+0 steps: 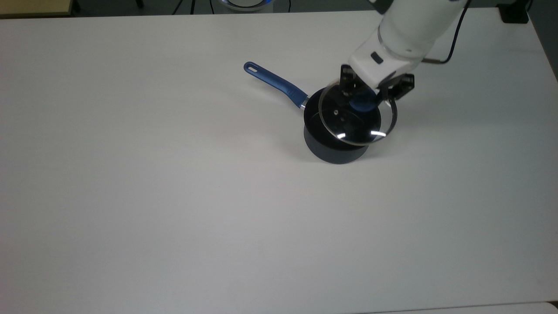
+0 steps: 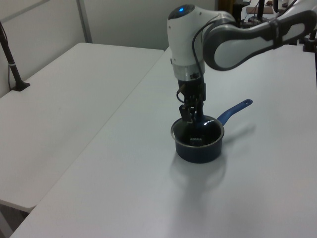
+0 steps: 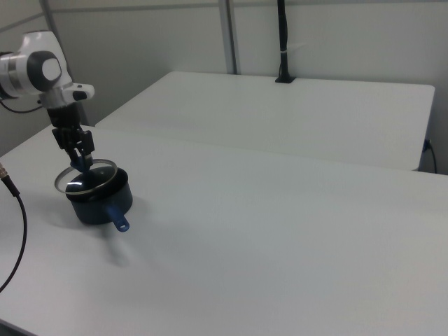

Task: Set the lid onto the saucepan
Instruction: 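Lower the lid onto the saucepan rim and open the gripper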

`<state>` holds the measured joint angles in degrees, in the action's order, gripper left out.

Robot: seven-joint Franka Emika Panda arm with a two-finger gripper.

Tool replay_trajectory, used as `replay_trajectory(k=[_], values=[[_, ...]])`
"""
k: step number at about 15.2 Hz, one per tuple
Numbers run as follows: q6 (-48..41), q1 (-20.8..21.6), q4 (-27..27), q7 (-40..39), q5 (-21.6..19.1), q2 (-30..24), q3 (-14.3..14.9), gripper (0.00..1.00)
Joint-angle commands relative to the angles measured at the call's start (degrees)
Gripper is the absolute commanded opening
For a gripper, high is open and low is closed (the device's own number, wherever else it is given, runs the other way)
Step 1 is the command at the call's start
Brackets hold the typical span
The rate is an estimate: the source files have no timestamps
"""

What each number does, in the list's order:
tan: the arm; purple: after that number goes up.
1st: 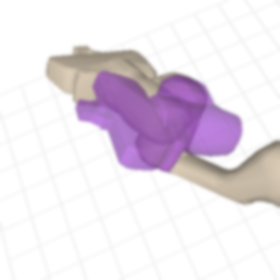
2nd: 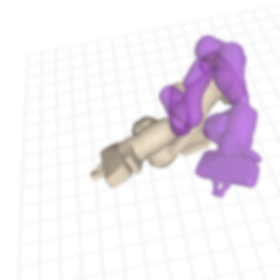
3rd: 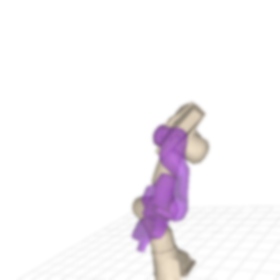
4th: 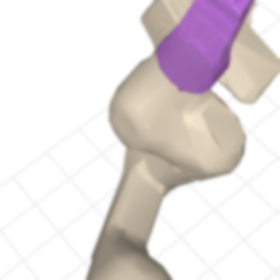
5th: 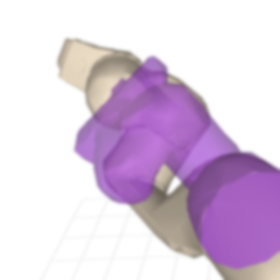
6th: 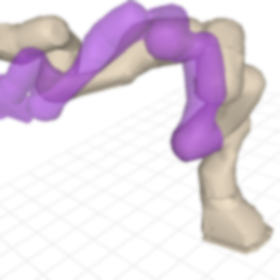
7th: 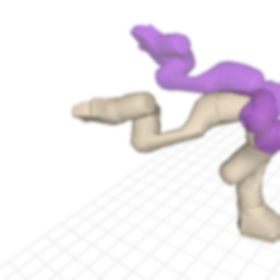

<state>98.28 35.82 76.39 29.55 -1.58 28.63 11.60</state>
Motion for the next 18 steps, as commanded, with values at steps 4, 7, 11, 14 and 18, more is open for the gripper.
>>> replay_trajectory(k=[4,7,11,14,18], values=[[1.74,-0.93,-0.63,0.33,1.49,1.16,0.44,0.36],[1.83,-1.28,0.16,0.24,1.84,1.25,0.44,0.36],[1.74,-1.2,0.78,0.07,2.02,1.16,0.44,0.36],[1.83,-1.2,1.83,-1.07,1.84,0.81,0.44,0.36],[1.91,-1.28,3.06,-1.51,1.93,0.37,0.44,0.36]])
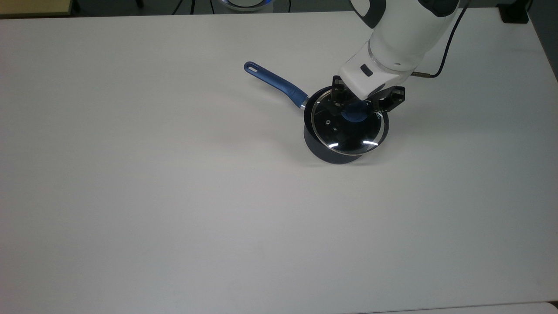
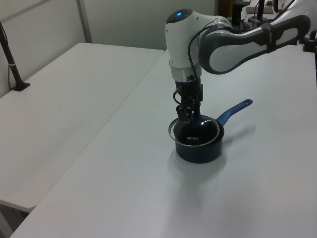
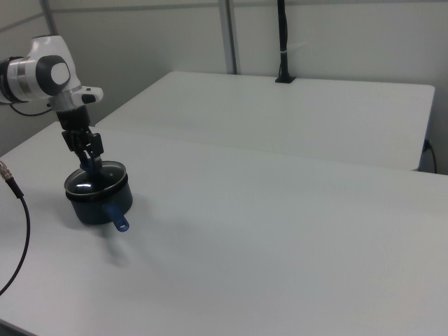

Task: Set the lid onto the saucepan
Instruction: 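Lower the lid onto the saucepan rim and open the gripper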

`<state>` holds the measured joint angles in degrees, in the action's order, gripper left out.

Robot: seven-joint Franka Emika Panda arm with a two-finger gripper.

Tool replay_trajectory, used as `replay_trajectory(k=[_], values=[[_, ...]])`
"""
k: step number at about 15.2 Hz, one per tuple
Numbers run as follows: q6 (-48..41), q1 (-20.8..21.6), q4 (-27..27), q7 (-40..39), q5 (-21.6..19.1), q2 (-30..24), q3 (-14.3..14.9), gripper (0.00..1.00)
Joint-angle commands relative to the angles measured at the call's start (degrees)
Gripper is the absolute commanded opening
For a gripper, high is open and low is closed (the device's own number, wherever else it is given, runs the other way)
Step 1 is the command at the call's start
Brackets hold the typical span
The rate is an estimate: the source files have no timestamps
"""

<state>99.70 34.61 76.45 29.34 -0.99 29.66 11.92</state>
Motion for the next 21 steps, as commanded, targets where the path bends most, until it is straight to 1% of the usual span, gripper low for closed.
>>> replay_trajectory(k=[1,3,7,13,17,18,19,20,21], values=[[0.84,-0.06,4.05,-1.3,1.34,-1.18,0.12,0.36],[3.12,0.02,5.81,-1.3,1.34,-1.8,0.12,0.36],[3.48,-0.06,7.66,-2.44,1.34,-3.29,0.12,0.36],[3.39,-0.59,9.33,-3.06,1.25,-5.14,0.12,0.36],[3.48,-0.77,9.86,-3.41,1.34,-5.14,0.12,0.36],[3.48,-0.68,9.95,-3.41,1.34,-5.14,0.12,0.39],[3.48,-0.68,9.95,-3.41,1.34,-5.14,0.12,0.51],[3.48,-0.68,9.95,-3.15,1.34,-4.97,0.04,1.0],[3.57,-0.68,9.95,-3.06,1.26,-4.97,0.04,1.0]])
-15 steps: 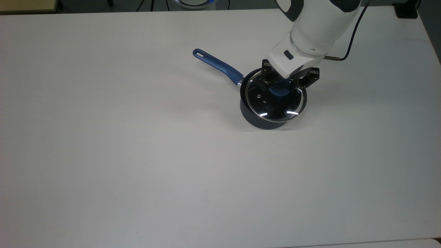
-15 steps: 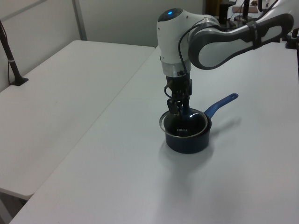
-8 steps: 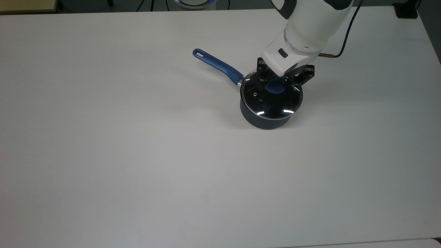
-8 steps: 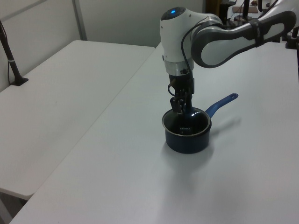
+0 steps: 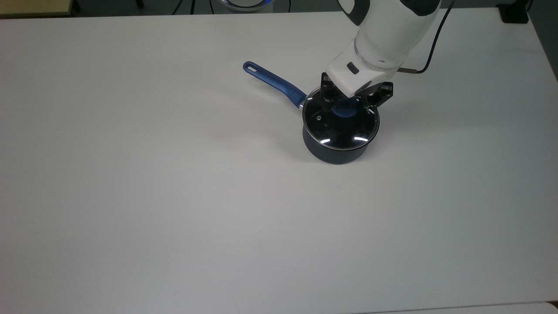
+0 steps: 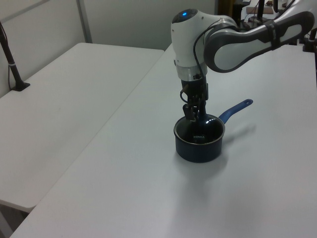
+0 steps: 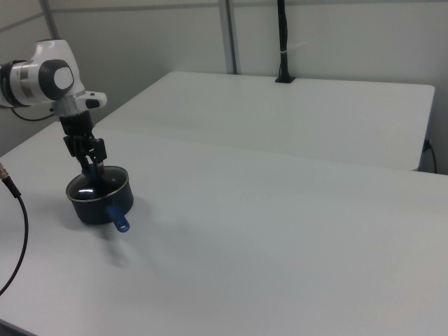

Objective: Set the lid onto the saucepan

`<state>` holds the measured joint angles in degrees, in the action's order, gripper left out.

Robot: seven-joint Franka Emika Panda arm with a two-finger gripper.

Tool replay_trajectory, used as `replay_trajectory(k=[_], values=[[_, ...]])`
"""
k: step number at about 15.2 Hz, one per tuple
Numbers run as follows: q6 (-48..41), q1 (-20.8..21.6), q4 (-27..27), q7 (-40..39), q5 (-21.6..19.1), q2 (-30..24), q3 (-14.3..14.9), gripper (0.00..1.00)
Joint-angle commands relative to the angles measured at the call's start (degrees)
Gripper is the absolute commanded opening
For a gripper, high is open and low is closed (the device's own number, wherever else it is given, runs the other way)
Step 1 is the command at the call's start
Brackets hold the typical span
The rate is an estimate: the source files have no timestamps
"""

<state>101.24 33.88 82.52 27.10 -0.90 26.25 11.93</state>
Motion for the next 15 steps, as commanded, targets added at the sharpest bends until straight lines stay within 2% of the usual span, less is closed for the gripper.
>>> replay_trajectory(k=[1,4,5,7,9,11,13,15], values=[[2.03,-0.05,3.62,-0.56,0.64,-1.64,0.03,1.0],[1.33,-0.83,2.22,-0.29,-0.23,-3.82,0.2,1.0],[0.98,-1.45,1.08,-0.72,-1.63,-4.88,0.55,1.0],[-1.56,-4.08,0.8,-2.65,-2.17,-8.82,0.64,1.0],[-4.46,-7.93,0.8,-6.69,-1.39,-12.61,0.21,1.0],[-7.0,-10.84,0.8,-10.29,0.01,-14.02,0.03,1.0],[-11.93,-15.58,1.24,-18.1,1.25,-15.61,-0.85,1.0],[-13.0,-19.72,2.81,-20.5,1.87,-17.63,-1.29,1.0]])
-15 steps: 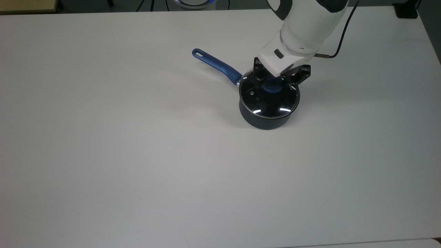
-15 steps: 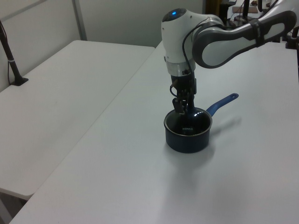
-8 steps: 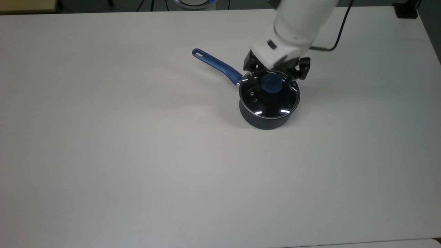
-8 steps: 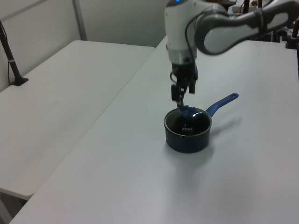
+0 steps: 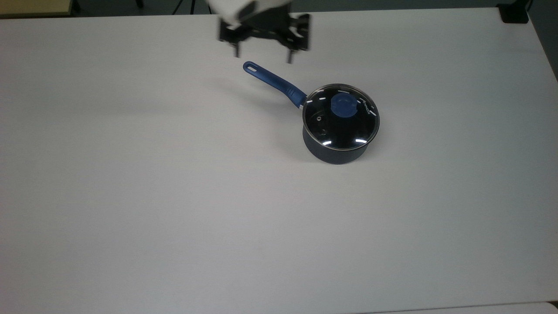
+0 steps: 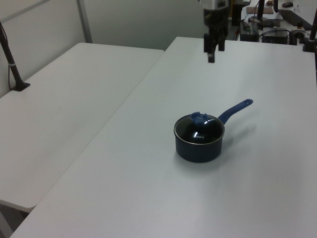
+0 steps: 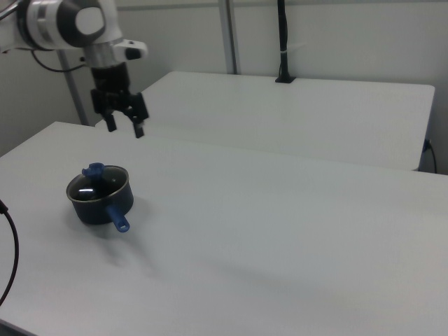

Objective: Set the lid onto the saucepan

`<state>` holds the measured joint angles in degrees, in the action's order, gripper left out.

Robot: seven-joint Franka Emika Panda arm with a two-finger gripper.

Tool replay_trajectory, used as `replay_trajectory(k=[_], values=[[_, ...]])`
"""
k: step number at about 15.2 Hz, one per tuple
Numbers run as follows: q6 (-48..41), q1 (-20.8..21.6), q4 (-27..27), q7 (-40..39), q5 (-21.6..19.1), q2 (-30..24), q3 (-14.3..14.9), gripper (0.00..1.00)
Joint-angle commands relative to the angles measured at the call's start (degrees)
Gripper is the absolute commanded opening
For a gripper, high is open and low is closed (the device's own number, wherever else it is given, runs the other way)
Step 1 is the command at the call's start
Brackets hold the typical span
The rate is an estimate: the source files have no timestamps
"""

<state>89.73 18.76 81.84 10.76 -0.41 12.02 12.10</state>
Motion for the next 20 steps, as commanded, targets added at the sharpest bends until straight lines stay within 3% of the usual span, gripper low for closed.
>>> replay_trajectory(k=[1,3,11,15,20], values=[[-1.49,-5.74,3.85,-5.21,1.46,-4.1,-1.46,1.0],[-1.32,-8.03,7.0,-11.35,1.55,-7.26,-2.16,1.0],[-3.07,-14.18,8.43,-11.29,1.82,-12.55,-3.13,1.0],[-3.16,-14.98,8.86,-11.02,1.9,-13.43,-4.01,1.0],[-2.55,-21.92,9.92,-11.11,1.9,-13.6,-11.91,1.0]])
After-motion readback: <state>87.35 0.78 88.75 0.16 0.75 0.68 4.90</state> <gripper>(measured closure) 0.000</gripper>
